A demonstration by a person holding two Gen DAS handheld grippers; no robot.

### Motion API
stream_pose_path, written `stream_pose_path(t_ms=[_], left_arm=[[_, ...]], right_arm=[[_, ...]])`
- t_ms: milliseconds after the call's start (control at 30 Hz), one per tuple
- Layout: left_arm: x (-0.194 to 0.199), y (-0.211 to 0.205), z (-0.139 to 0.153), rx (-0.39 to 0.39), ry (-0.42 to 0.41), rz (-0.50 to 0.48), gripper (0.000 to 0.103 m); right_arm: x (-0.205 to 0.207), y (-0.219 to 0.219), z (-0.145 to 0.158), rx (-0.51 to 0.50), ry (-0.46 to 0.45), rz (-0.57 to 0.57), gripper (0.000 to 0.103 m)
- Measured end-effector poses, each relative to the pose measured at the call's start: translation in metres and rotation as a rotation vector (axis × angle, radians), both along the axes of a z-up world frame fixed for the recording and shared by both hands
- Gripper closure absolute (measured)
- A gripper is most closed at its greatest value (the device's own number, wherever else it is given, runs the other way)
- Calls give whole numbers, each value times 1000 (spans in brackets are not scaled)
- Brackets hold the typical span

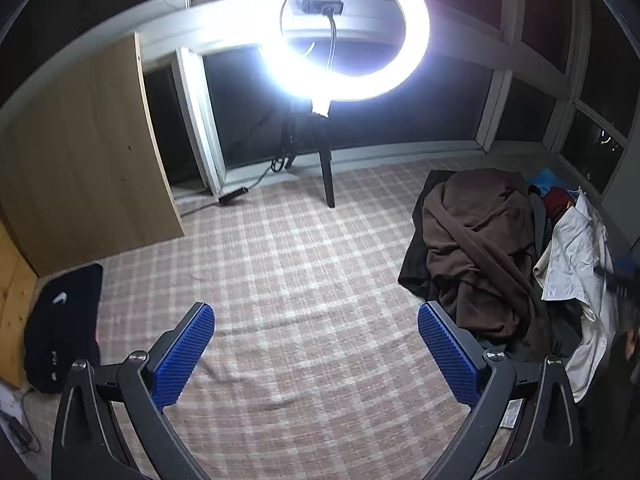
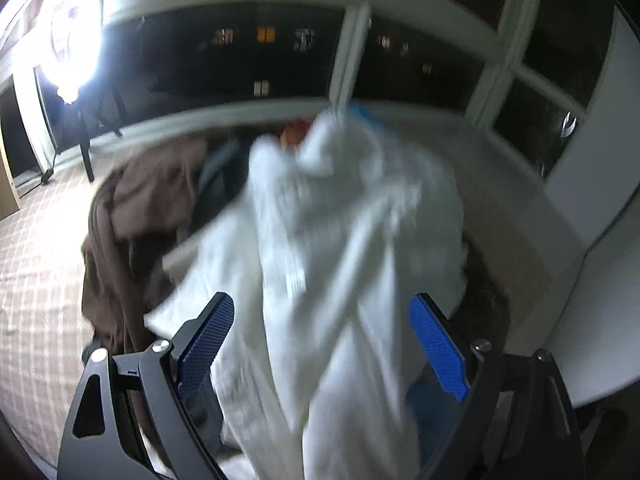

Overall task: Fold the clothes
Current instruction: 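Reach the right gripper into the pile and grasp the white shirt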

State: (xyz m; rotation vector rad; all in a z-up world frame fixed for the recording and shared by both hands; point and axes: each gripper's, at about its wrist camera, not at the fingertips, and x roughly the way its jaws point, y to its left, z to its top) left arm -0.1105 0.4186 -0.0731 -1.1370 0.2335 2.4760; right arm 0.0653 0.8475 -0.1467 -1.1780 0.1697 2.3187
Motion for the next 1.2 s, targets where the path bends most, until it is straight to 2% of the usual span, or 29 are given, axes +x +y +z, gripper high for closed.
stream_pose_path(t_ms=[167,233,333,367,400,500,633,700,767,800,833,867,933,967,1000,1133,1200], left_arm=[[-2,7,-11,-8,-43,-32,1],[2,10,-10,-17,-39,-51,1],[8,11,-7,-33,-17,-72,1],[10,9,-6,-39,-8,-74,1],[11,7,-5,-42,-2,-71,1],[11,0,-9,-32,-16,-56,1],[11,-4,-18,-21,-57,-46,1],[15,-2,-18,-25,-59,-57,1],[21,-1,-14,-33,-37,-71,1],[23,0,-12,-36,-26,-76,1],[24,1,-11,-37,-19,-79,1],[25,2,-10,-36,-14,-84,1],[26,2,-9,-26,-14,-93,1],[27,3,-9,-23,-15,-97,1],[28,3,-9,-23,-15,-100,1],[32,6,-11,-45,-13,-116,1],[35,6,-12,-57,-11,-122,1]], right_arm=[[-4,14,-14,2,-21,-34,13],[-11,19,-17,14,4,-15,13],[-15,24,-23,4,-8,-4,14],[-11,25,-20,-12,17,4,22],[-5,27,-16,-34,41,6,40],[17,40,-6,-134,114,10,67],[40,57,2,-248,189,-14,83],[57,62,17,-326,296,-35,97],[70,69,36,-395,420,-34,100],[78,73,48,-430,491,-20,100],[80,73,58,-404,495,-24,100],[78,72,66,-344,462,-37,99],[58,59,76,-155,291,-30,85],[48,52,76,-102,215,-17,53],[36,42,76,-69,171,10,27],[-7,1,73,27,163,172,24],[-33,-9,63,129,116,211,24]])
